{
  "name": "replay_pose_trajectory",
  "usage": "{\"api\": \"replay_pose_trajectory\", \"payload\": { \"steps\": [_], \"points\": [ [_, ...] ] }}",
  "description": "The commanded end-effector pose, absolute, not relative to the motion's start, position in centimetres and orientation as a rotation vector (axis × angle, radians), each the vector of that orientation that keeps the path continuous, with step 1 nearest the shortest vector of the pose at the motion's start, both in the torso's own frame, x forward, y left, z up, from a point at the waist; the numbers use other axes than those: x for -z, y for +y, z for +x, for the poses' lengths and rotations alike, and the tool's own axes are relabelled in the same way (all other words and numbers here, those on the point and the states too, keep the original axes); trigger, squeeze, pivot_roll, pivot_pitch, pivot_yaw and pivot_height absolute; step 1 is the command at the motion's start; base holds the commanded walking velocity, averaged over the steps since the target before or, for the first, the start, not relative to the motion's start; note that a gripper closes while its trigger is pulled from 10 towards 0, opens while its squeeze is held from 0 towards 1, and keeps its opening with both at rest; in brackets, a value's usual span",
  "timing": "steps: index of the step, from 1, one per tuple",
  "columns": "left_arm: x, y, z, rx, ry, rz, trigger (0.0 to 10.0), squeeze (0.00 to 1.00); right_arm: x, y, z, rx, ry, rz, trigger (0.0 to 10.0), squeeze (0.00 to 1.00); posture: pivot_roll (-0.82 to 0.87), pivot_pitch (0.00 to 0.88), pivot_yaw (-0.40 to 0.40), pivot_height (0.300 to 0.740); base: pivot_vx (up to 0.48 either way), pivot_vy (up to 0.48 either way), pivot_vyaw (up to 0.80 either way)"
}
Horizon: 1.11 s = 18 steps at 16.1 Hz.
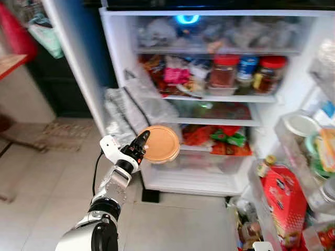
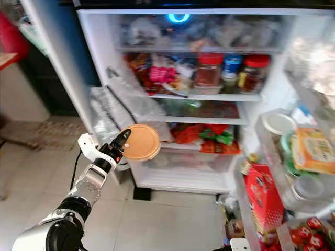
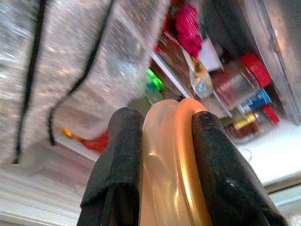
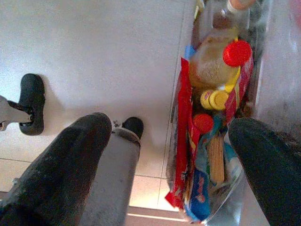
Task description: Restocking fridge
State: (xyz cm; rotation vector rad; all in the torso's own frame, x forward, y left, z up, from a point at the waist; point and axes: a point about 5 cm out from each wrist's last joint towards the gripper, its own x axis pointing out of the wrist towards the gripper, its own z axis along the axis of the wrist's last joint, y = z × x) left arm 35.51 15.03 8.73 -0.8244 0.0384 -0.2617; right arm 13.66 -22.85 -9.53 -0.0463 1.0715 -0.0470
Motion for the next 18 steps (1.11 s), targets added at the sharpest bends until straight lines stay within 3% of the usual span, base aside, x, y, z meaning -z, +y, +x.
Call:
{"api": "replay_pose_trajectory", "payload": {
  "steps": [1, 15, 18],
  "points": [
    [-8.7, 15.3, 35.5, 0.256, 0.038, -0.81, 10.0, 0.0, 9.7, -22.9, 13.1, 0.054, 1.095, -0.051, 10.0, 0.0, 0.05, 0.0, 0.01, 0.729, 0.0, 0.0, 0.51],
    [-7.4, 14.7, 34.8, 0.283, 0.121, -0.785, 10.0, 0.0, 9.8, -22.8, 13.0, 0.081, 1.095, -0.02, 10.0, 0.0, 0.06, 0.0, 0.022, 0.729, 0.0, 0.0, 0.0],
    [-7.2, 14.9, 34.7, 0.272, 0.133, -0.768, 10.0, 0.0, 9.8, -22.8, 13.0, 0.076, 1.096, -0.015, 10.0, 0.0, 0.06, 0.0, 0.023, 0.729, 0.256, 0.0, 0.0]
  ]
}}
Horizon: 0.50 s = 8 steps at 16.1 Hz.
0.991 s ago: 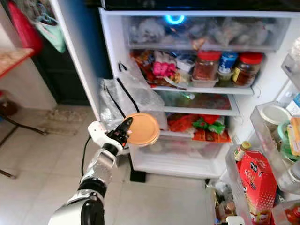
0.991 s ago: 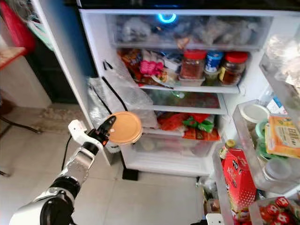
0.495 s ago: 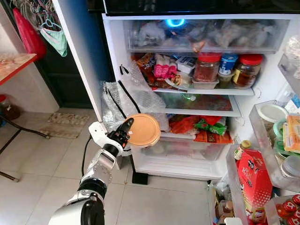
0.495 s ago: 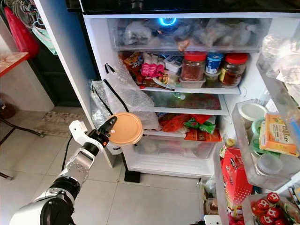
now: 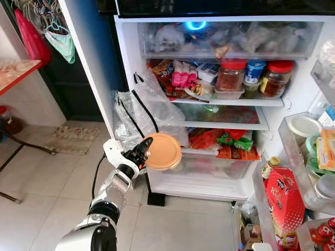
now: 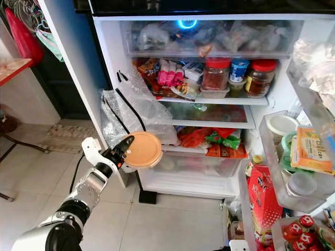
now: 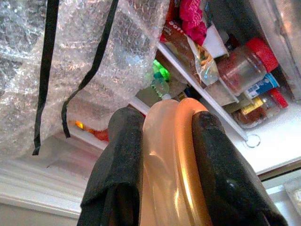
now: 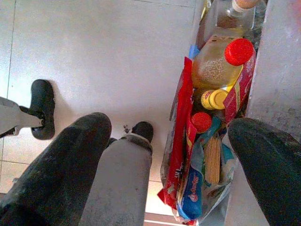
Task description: Restocking fridge
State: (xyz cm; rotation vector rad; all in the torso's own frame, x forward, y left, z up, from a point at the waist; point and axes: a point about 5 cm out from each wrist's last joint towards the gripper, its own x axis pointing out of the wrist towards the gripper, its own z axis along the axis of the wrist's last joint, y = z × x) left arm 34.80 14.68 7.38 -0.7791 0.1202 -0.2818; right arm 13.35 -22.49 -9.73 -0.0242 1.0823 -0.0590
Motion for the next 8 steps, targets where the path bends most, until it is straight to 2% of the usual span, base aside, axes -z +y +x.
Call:
{"api": "replay_pose_trajectory", "payload": {
  "steps": [1, 8],
  "points": [
    [-7.22, 14.94, 34.75, 0.27, 0.131, -0.769, 10.0, 0.0, 9.81, -22.76, 12.98, 0.075, 1.096, -0.015, 10.0, 0.0, 0.06, 0.0, 0.024, 0.729, 0.281, 0.0, 0.0],
    [-7.12, 14.61, 34.71, 0.279, 0.146, -0.743, 10.0, 0.0, 9.81, -22.81, 12.96, 0.066, 1.099, -0.022, 10.0, 0.0, 0.06, 0.0, 0.023, 0.729, 0.295, 0.0, 0.0]
  ]
}}
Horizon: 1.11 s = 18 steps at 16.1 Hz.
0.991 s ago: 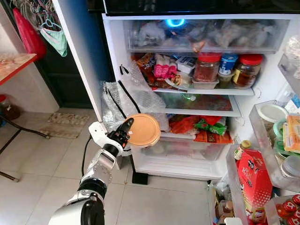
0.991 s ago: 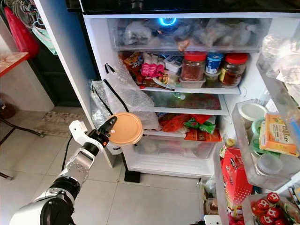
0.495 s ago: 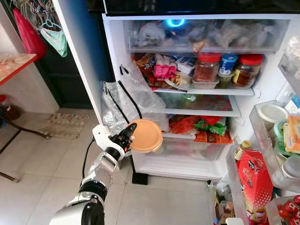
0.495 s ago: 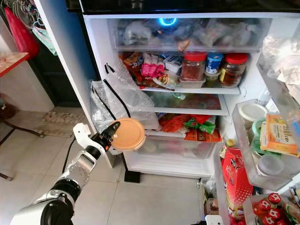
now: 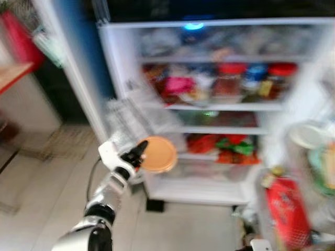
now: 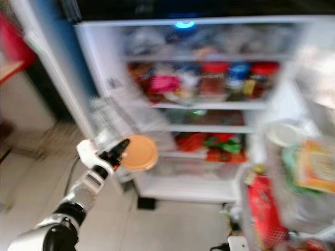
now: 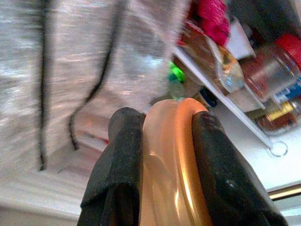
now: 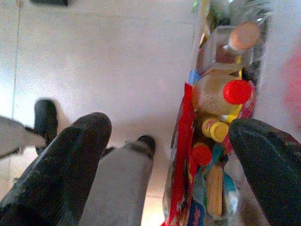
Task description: Restocking fridge
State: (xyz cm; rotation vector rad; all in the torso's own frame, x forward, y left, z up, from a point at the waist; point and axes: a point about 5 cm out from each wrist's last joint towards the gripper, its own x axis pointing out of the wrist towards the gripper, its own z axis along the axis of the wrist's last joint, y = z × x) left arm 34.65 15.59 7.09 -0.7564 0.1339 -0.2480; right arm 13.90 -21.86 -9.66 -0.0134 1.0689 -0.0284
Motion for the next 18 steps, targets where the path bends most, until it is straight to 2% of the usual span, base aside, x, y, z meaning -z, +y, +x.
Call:
{"api": "replay_pose_trajectory", "payload": {
  "steps": [1, 9, 15, 18],
  "points": [
    [-7.1, 14.6, 34.7, 0.279, 0.151, -0.738, 10.0, 0.0, 9.8, -22.8, 13.0, 0.064, 1.099, -0.025, 10.0, 0.0, 0.06, 0.0, 0.023, 0.729, 0.304, 0.0, 0.0],
    [-6.6, 14.0, 34.4, 0.312, 0.19, -0.732, 10.0, 0.0, 9.8, -22.9, 12.9, 0.06, 1.097, -0.025, 10.0, 0.0, 0.06, 0.0, 0.021, 0.729, 0.306, 0.0, 0.0],
    [-5.3, 13.1, 33.6, 0.384, 0.273, -0.801, 10.0, 0.0, 9.8, -22.9, 12.9, 0.057, 1.099, -0.023, 10.0, 0.0, 0.05, 0.005, 0.018, 0.729, 0.301, 0.0, 0.0],
    [-4.9, 12.5, 33.1, 0.438, 0.316, -0.844, 10.0, 0.0, 9.8, -22.9, 12.9, 0.069, 1.08, -0.004, 10.0, 0.0, 0.05, 0.016, 0.017, 0.729, 0.0, 0.0, 0.0]
  ]
}}
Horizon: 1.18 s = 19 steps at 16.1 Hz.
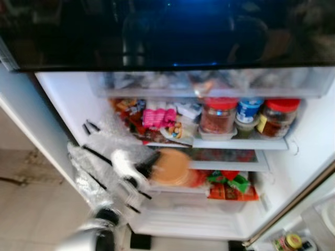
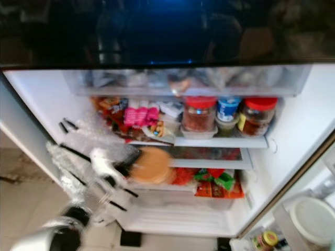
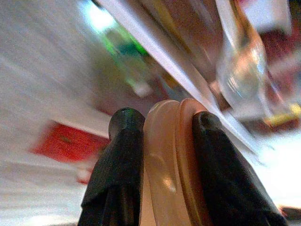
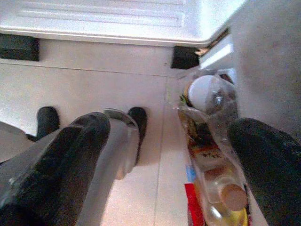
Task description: Restocking fridge
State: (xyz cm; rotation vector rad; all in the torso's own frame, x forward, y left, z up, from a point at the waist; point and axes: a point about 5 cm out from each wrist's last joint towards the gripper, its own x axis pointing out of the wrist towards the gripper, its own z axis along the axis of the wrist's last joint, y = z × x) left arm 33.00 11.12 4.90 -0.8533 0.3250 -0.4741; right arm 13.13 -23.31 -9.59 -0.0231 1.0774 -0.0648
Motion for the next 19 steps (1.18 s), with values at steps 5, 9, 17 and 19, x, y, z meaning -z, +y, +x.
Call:
{"api": "replay_pose_trajectory", "payload": {
  "steps": [5, 9, 17, 19],
  "points": [
    [-4.26, 11.71, 32.34, 0.523, 0.36, -0.846, 10.0, 0.0, 9.84, -22.89, 12.63, 0.067, 1.084, -0.006, 10.0, 0.0, 0.04, 0.041, 0.025, 0.729, 0.0, 0.0, 0.0],
    [-4.31, 11.74, 32.27, 0.538, 0.359, -0.852, 10.0, 0.0, 9.84, -22.93, 12.55, 0.079, 1.075, 0.001, 10.0, 0.0, 0.04, 0.052, 0.028, 0.729, 0.0, 0.0, 0.0],
    [-4.47, 11.64, 32.43, 0.539, 0.357, -0.826, 10.0, 0.0, 9.81, -22.9, 12.49, 0.076, 1.056, 0.006, 10.0, 0.0, 0.03, 0.072, 0.032, 0.666, 0.0, 0.0, 0.0],
    [-4.76, 11.57, 32.71, 0.533, 0.349, -0.814, 10.0, 0.0, 9.82, -22.87, 12.48, 0.076, 1.054, 0.009, 10.0, 0.0, 0.03, 0.073, 0.033, 0.666, 0.0, 0.0, 0.0]
  ]
}}
